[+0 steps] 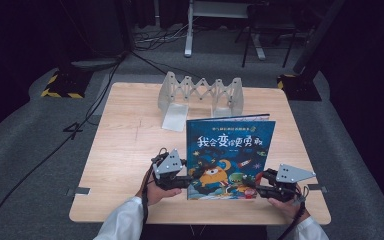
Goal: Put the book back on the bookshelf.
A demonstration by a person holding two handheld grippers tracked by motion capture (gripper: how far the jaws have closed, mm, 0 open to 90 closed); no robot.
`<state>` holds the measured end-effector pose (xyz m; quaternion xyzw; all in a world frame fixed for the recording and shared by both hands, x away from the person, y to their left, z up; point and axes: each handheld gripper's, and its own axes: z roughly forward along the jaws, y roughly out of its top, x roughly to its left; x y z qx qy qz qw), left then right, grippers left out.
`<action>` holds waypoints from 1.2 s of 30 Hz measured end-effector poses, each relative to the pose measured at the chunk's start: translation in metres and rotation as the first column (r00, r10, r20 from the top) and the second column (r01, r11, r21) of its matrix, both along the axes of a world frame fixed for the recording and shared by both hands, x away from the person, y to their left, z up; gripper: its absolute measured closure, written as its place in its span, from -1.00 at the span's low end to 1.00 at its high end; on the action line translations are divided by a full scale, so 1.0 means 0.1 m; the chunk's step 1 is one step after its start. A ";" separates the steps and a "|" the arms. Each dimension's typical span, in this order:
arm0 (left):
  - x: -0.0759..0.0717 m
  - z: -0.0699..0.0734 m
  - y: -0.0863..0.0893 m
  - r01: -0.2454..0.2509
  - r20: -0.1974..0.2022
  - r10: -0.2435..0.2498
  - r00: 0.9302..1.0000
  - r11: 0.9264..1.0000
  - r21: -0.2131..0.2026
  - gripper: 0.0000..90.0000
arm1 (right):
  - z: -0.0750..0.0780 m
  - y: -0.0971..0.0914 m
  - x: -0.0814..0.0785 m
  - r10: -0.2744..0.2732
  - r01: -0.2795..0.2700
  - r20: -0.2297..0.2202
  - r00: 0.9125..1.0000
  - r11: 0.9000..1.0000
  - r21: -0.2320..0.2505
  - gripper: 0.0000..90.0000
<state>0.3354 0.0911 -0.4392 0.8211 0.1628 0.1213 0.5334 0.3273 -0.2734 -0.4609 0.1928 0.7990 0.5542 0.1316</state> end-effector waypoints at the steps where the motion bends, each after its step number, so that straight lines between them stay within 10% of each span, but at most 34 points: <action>1: -0.01 0.00 0.00 0.000 -0.001 0.000 1.000 1.000 -0.001 0.23 | 0.00 0.00 0.00 -0.002 0.002 0.003 1.000 1.000 0.000 0.36; 15: -0.02 -0.11 -0.07 0.054 -0.044 -0.057 0.997 0.997 -0.058 0.38 | -0.01 -0.05 -0.02 -0.021 0.021 0.020 1.000 1.000 0.001 0.32; 26: -0.11 -0.02 -0.13 0.102 0.046 -0.102 0.994 0.995 -0.012 0.70 | 0.02 -0.15 -0.02 -0.088 0.088 0.021 0.996 0.996 -0.021 0.16; 36: -0.12 -0.02 -0.16 0.112 0.048 -0.112 0.993 0.994 -0.013 0.83 | 0.11 -0.30 0.01 -0.157 0.157 0.016 0.987 0.987 0.025 0.10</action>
